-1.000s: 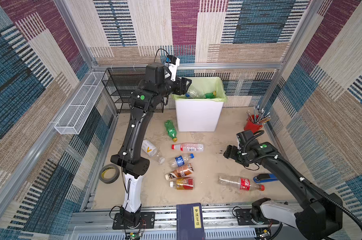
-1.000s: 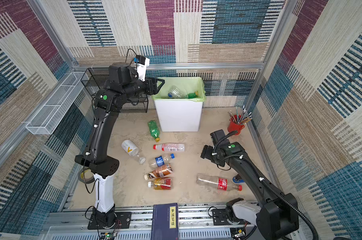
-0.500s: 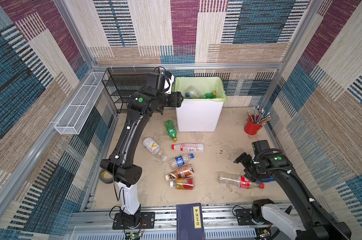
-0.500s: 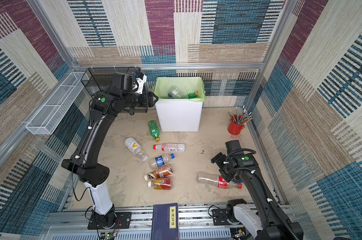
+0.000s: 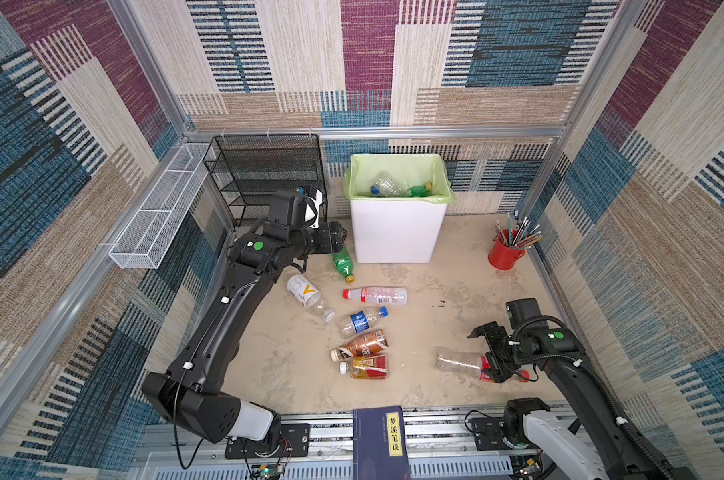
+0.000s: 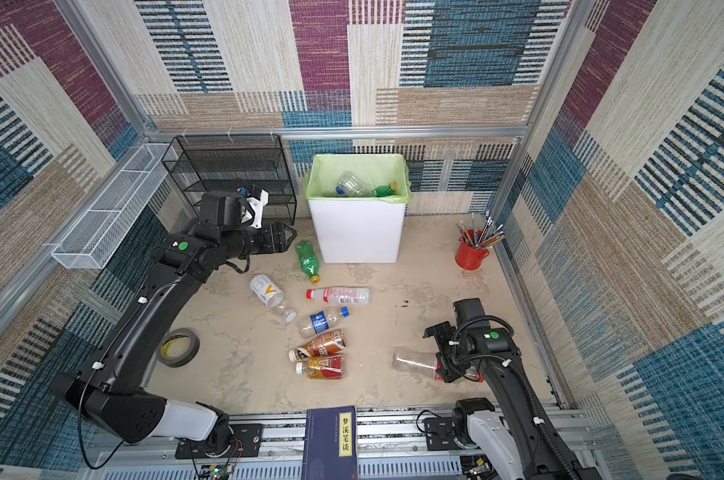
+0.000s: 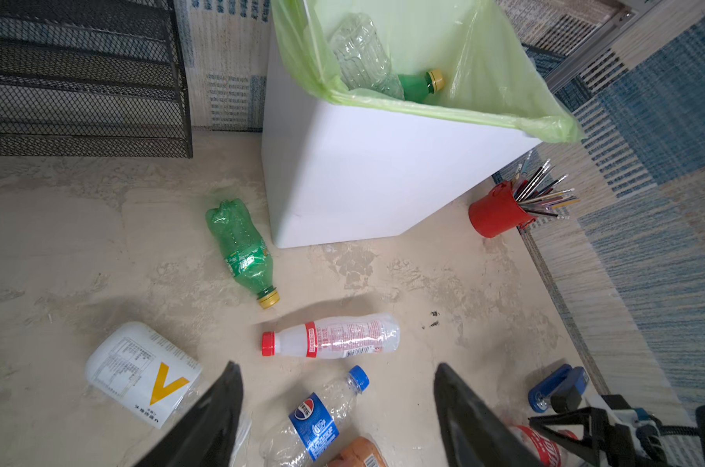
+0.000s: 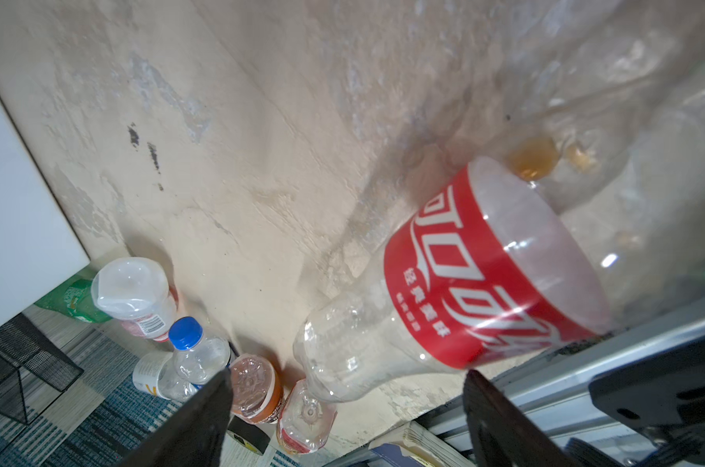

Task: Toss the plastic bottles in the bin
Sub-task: 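Lower right gripper onto the Coca-Cola bottle nearest the robot and close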

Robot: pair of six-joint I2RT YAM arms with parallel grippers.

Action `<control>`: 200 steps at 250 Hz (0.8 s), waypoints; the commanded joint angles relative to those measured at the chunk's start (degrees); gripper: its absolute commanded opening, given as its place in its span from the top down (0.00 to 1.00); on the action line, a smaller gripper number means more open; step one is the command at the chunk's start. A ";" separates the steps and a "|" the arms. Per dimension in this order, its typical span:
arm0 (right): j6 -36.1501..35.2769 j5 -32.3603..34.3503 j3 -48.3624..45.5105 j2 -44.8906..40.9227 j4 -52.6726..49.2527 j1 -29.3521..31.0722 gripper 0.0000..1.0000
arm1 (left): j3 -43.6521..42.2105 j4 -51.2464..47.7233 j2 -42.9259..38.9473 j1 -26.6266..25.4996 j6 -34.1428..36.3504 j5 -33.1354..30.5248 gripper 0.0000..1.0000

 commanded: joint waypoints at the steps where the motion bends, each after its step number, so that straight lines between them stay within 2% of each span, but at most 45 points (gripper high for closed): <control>1: 0.97 1.16 -0.52 0.88 -1.71 -0.03 0.09 | -2.24 5.39 -1.71 0.65 -1.88 -0.73 0.24; 60: 0.91 2.74 -3.91 1.64 -1.77 -0.86 0.10 | -7.01 7.54 -4.39 1.70 -3.48 -0.07 0.24; 132: 2.07 5.64 -7.94 6.68 9.12 -1.09 0.16 | -8.03 7.82 -5.07 1.92 -3.59 0.40 0.24; 153: 1.85 5.64 -8.95 7.02 11.27 -1.09 0.22 | -8.48 7.75 -5.42 1.97 -3.68 0.39 0.24; 200: -1.37 6.30 -7.20 4.74 12.46 -1.09 0.45 | -9.18 7.61 -5.99 1.97 -3.85 0.12 0.24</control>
